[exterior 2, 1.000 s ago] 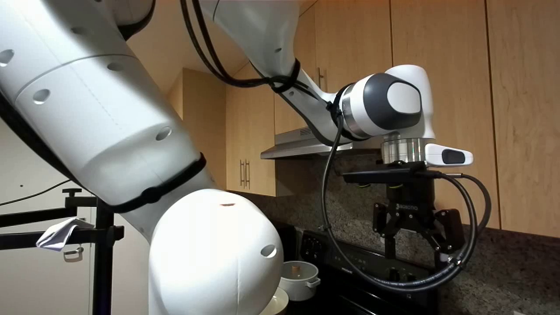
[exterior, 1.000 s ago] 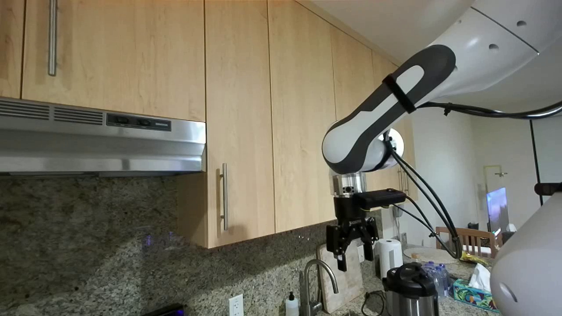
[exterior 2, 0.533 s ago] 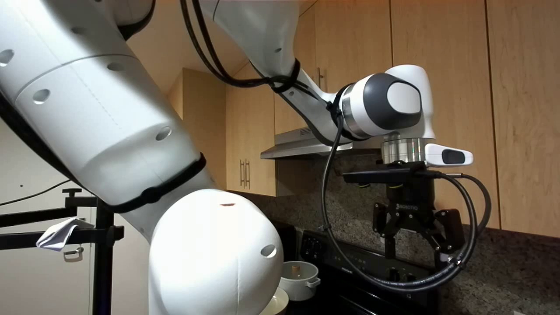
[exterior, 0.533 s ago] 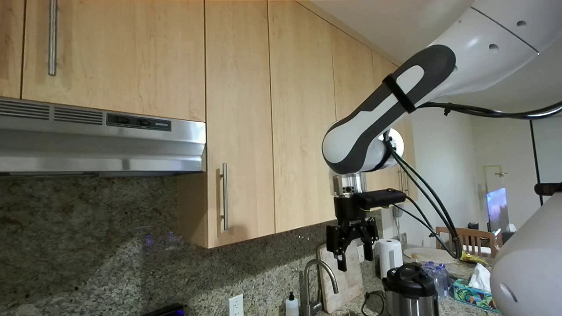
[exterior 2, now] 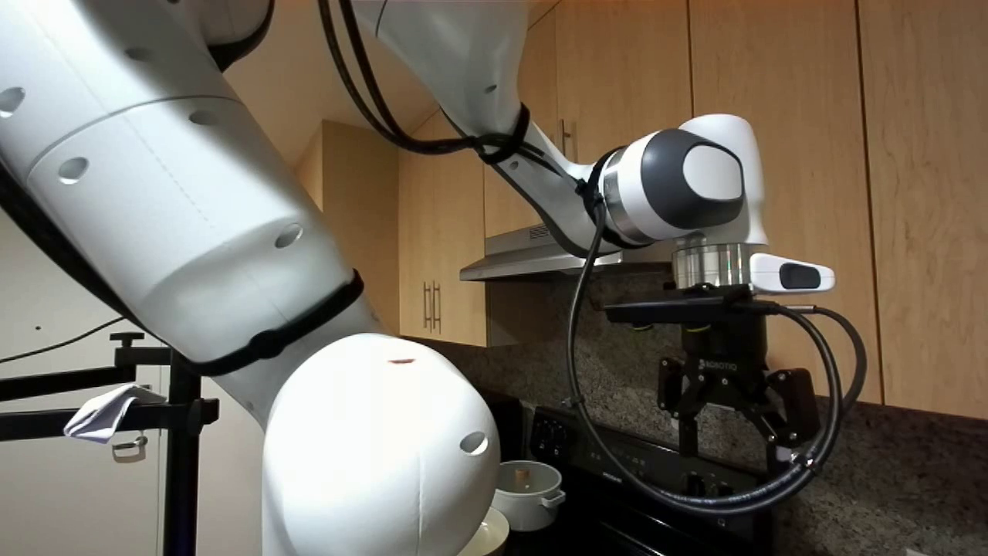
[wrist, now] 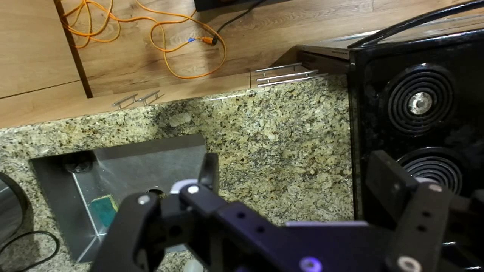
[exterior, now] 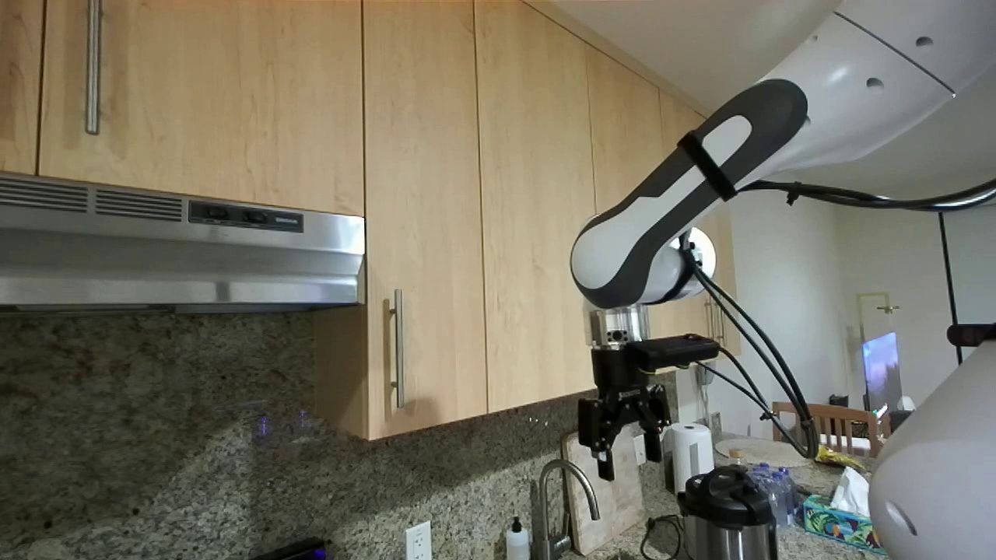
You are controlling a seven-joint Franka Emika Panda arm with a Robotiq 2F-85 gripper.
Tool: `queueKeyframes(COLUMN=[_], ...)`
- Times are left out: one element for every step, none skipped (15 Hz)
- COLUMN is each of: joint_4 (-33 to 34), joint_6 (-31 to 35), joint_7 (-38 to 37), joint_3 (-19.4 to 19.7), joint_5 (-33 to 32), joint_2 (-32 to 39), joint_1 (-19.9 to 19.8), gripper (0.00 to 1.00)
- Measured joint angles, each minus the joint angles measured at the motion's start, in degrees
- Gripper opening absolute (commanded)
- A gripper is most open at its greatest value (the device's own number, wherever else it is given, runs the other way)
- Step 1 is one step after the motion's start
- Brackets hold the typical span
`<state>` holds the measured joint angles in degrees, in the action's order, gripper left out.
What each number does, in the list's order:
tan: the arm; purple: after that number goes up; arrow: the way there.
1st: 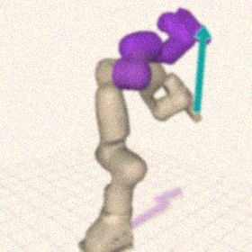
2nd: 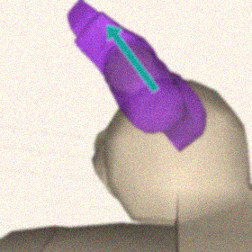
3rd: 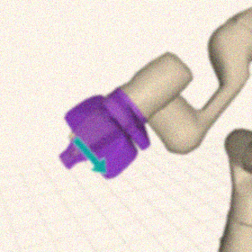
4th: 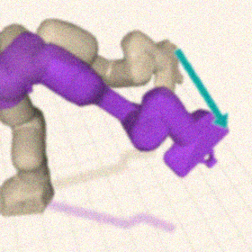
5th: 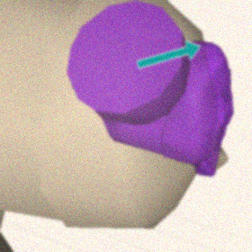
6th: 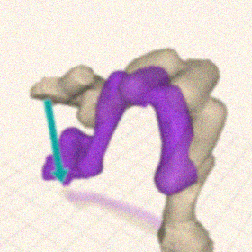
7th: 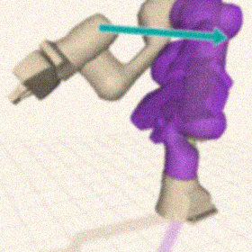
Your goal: Open the drawer
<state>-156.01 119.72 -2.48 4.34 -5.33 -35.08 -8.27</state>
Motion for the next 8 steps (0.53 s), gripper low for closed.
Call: queueKeyframes(joint_4=[0.1,0.3,0.6,0.9,1.1,1.3,1.6,1.8], joint_6=[0.0,0.1,0.4,1.0,1.9,2.8,3.7,4.8], joint_7=[-0.2,-0.3,-0.5,-0.7,-1.2,-1.6,-2.3,-3.2], joint_3=[0.0,-0.1,-0.4,-0.7,-1.1,-1.6,-2.4,-3.4], joint_5=[0.2,0.3,0.4,0.5,0.6,0.6,0.6,0.5], joint_2=[0.0,0.0,0.0,0.0,-0.1,-0.2,-0.3,-0.4], joint_1=[0.1,0.2,0.4,0.5,0.7,1.1,1.4,1.8], gripper=[1.00,1.00,1.00,1.00,1.00,1.00,1.00,1.00])
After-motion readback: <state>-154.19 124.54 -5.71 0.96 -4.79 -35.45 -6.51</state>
